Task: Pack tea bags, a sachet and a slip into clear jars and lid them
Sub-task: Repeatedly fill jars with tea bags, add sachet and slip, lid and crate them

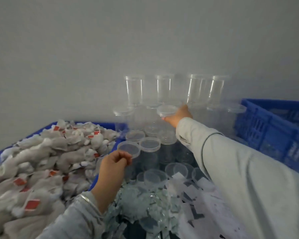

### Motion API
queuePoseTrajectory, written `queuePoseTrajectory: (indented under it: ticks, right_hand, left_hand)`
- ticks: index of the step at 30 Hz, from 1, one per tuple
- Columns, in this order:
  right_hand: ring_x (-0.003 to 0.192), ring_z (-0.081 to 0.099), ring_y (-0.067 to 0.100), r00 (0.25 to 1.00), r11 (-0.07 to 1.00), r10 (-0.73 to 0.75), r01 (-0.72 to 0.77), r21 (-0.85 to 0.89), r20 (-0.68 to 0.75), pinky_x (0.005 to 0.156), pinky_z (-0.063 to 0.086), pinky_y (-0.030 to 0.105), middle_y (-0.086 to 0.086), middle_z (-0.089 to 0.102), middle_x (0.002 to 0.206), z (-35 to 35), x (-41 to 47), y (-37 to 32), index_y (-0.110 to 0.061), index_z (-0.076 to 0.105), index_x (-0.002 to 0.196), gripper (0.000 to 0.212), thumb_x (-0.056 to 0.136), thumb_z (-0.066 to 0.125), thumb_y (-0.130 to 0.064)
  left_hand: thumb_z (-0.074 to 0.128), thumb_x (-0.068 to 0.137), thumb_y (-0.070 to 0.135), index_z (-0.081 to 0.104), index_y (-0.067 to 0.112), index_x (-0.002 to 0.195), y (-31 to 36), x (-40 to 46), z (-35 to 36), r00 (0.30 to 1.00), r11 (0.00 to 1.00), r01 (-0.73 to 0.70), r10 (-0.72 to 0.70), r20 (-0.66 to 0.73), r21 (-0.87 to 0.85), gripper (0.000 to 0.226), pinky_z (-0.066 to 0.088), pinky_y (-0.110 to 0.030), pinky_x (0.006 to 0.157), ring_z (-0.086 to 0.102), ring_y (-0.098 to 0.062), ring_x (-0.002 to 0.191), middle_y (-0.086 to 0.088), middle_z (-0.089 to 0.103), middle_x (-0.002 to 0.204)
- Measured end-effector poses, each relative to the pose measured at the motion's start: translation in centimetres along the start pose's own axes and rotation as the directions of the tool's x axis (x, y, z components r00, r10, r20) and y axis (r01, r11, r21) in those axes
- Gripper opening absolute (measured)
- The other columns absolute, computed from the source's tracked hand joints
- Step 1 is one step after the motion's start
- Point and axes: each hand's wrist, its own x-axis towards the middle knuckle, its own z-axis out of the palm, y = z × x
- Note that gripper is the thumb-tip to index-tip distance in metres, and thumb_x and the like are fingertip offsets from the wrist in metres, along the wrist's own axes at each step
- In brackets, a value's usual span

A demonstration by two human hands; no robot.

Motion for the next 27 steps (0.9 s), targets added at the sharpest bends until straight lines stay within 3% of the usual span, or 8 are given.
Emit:
queuePoseTrajectory:
  ticks: [5,9,11,14,18,21,25,27]
  right_hand:
    - [0.130,0.043,0.033,0.973,0.963,0.221,-0.208,0.172,-0.061,0.104,0.037,0.039,0.013,0.036,0.148,5.3,2.5,1.5,-0.007,0.004,0.148,0.115,0.070,0.081,-0.041]
    - [0.129,0.043,0.031,0.952,0.958,0.256,-0.227,0.175,-0.166,0.102,0.038,0.039,0.013,0.038,0.145,6.5,3.8,2.6,-0.008,0.018,0.145,0.108,0.066,0.083,-0.043]
    - [0.126,0.046,0.031,0.964,0.966,0.231,-0.210,0.152,-0.131,0.102,0.041,0.039,0.011,0.041,0.143,6.6,4.1,3.0,-0.008,0.027,0.141,0.099,0.068,0.082,-0.045]
    - [0.129,0.043,0.029,0.971,0.975,0.162,-0.130,0.179,-0.177,0.103,0.039,0.035,0.011,0.035,0.147,6.9,3.0,3.2,-0.005,0.028,0.141,0.099,0.067,0.082,-0.043]
    - [0.110,0.045,0.015,0.950,0.939,-0.159,0.229,0.255,-0.269,0.091,0.034,0.020,0.001,0.041,0.129,7.0,-2.0,3.8,-0.008,0.033,0.134,0.093,0.063,0.084,-0.038]
    - [0.100,0.050,0.005,0.922,0.892,-0.385,0.382,0.243,-0.037,0.085,0.040,0.020,-0.011,0.048,0.114,6.6,-7.3,5.6,-0.018,0.040,0.125,0.089,0.053,0.088,-0.038]
    - [0.115,0.056,0.014,0.882,0.852,-0.425,0.314,0.419,0.203,0.096,0.049,0.037,0.001,0.056,0.124,6.9,-12.3,9.4,-0.028,0.051,0.126,0.088,0.048,0.090,-0.028]
    - [0.118,0.048,0.010,0.871,0.875,-0.436,0.352,0.333,0.226,0.098,0.044,0.029,-0.006,0.048,0.126,6.9,-14.1,11.2,-0.047,0.043,0.123,0.089,0.048,0.088,-0.032]
  left_hand:
    - [0.042,0.086,-0.014,0.059,0.015,0.063,-0.4,1.9,-1.7,0.999,0.998,-0.028,0.027,-0.027,-0.051,0.041,0.046,-0.016,0.055,0.050,-0.010,0.055,0.007,0.059,0.051]
    - [0.047,0.084,-0.007,0.058,0.022,0.058,-1.0,2.1,-1.8,0.966,0.988,-0.133,0.147,-0.211,0.075,0.041,0.039,-0.007,0.046,0.050,0.000,0.051,0.009,0.058,0.058]
    - [0.048,0.083,-0.006,0.058,0.025,0.057,-1.1,2.1,-1.9,0.958,0.977,-0.179,0.201,-0.207,0.117,0.042,0.039,-0.007,0.045,0.050,0.005,0.048,0.013,0.059,0.055]
    - [0.050,0.084,-0.003,0.058,0.027,0.059,-1.3,1.9,-1.8,0.969,0.966,-0.194,0.215,-0.118,0.169,0.040,0.043,-0.009,0.049,0.052,0.005,0.053,0.016,0.061,0.057]
    - [0.057,0.086,0.003,0.057,0.033,0.082,-0.8,1.4,-1.2,0.977,0.971,-0.213,0.211,0.028,0.111,0.030,0.044,-0.008,0.059,0.055,0.001,0.069,0.014,0.060,0.081]
    - [0.070,0.081,0.022,0.046,0.038,0.114,-0.2,0.3,-0.6,0.965,0.973,-0.228,0.219,0.145,0.046,0.044,0.047,-0.006,0.068,0.058,-0.003,0.094,0.011,0.054,0.109]
    - [0.079,0.072,0.034,0.034,0.045,0.128,-0.1,-0.9,-0.3,0.893,0.950,-0.274,0.192,0.407,0.151,0.073,0.049,-0.025,0.092,0.049,-0.010,0.118,0.007,0.040,0.130]
    - [0.081,0.066,0.041,0.032,0.053,0.128,0.1,-1.3,-0.6,0.804,0.942,-0.268,0.104,0.585,0.201,0.080,0.044,-0.020,0.096,0.046,-0.005,0.122,0.012,0.039,0.134]
